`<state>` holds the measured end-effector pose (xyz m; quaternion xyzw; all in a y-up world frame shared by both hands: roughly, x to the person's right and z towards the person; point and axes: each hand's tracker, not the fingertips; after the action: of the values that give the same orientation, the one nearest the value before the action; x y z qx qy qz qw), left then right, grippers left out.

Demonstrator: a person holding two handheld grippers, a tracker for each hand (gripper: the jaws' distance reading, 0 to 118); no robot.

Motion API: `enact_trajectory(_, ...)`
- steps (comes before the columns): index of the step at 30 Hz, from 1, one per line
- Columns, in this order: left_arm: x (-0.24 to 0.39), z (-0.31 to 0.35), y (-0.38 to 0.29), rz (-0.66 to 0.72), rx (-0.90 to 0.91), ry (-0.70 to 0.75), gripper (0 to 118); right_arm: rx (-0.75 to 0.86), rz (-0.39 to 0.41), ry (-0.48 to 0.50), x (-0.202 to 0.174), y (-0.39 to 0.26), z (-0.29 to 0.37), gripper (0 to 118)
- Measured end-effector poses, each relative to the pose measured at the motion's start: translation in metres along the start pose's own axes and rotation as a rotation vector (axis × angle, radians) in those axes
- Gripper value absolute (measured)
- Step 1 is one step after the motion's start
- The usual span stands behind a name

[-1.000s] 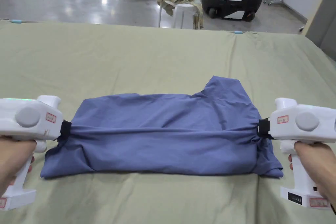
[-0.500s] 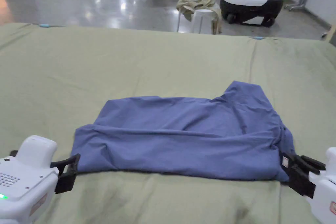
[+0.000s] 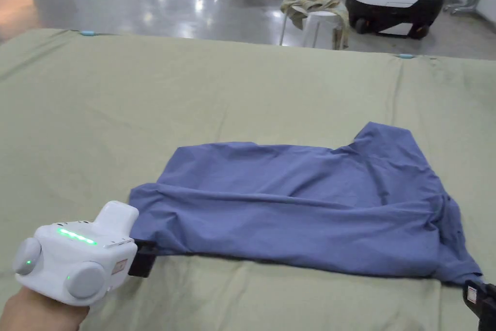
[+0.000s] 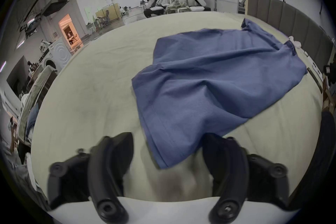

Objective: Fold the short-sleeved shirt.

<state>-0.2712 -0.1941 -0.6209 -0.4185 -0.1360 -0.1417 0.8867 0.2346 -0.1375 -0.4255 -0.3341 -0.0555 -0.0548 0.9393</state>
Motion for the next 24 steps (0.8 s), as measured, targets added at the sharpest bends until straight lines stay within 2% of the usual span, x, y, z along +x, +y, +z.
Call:
enact_trajectory(2,0.005,0.000,0.004,0.005,-0.009,-0.047,20,-0.028,0.018,-0.053,0.018,0.006,-0.010,0)
enact_trajectory(3,0.009,0.001,0.007,0.009,0.000,-0.040,17,-0.048,0.030,-0.076,0.027,0.009,-0.017,2)
enact_trajectory(4,0.014,0.002,0.010,-0.019,0.009,-0.007,17,-0.075,0.039,-0.077,0.036,0.011,-0.029,14)
enact_trajectory(5,0.017,0.001,0.013,-0.052,-0.003,-0.010,16,-0.096,0.041,-0.076,0.044,0.012,-0.041,39)
enact_trajectory(6,0.022,0.004,0.013,-0.051,0.002,-0.005,16,-0.115,0.041,-0.071,0.051,0.013,-0.053,77)
enact_trajectory(7,0.022,0.006,0.013,-0.047,0.013,-0.006,16,-0.150,0.038,-0.056,0.058,0.014,-0.066,96)
enact_trajectory(8,0.022,0.008,0.015,-0.042,0.020,-0.008,16,-0.163,0.030,-0.055,0.062,0.014,-0.080,102)
enact_trajectory(11,0.021,0.016,0.019,-0.026,0.037,-0.008,16,-0.141,0.022,-0.031,0.067,0.015,-0.107,98)
enact_trajectory(12,0.021,0.017,0.020,-0.020,0.041,-0.011,16,-0.142,0.026,-0.034,0.066,0.016,-0.116,86)
enact_trajectory(13,0.021,0.018,0.022,-0.013,0.043,-0.018,16,-0.147,0.027,-0.028,0.067,0.017,-0.125,86)
enact_trajectory(14,0.018,0.016,0.022,-0.009,0.040,-0.027,15,-0.177,0.002,-0.007,0.070,0.019,-0.132,76)
enact_trajectory(15,0.020,0.014,0.021,-0.008,0.036,-0.027,12,-0.207,-0.038,-0.006,0.073,0.019,-0.136,40)
enact_trajectory(16,0.022,0.013,0.020,-0.003,0.048,-0.014,11,-0.198,-0.062,-0.020,0.074,0.021,-0.136,11)
enact_trajectory(18,0.018,0.014,0.021,0.007,0.054,-0.008,9,-0.181,-0.074,0.018,0.074,0.028,-0.124,10)
enact_trajectory(20,0.015,0.022,0.026,0.029,0.073,-0.033,8,-0.150,-0.054,0.020,0.072,0.041,-0.102,10)
enact_trajectory(24,0.009,0.061,0.039,-0.027,0.123,-0.020,8,-0.095,-0.054,0.053,0.075,0.074,-0.052,9)
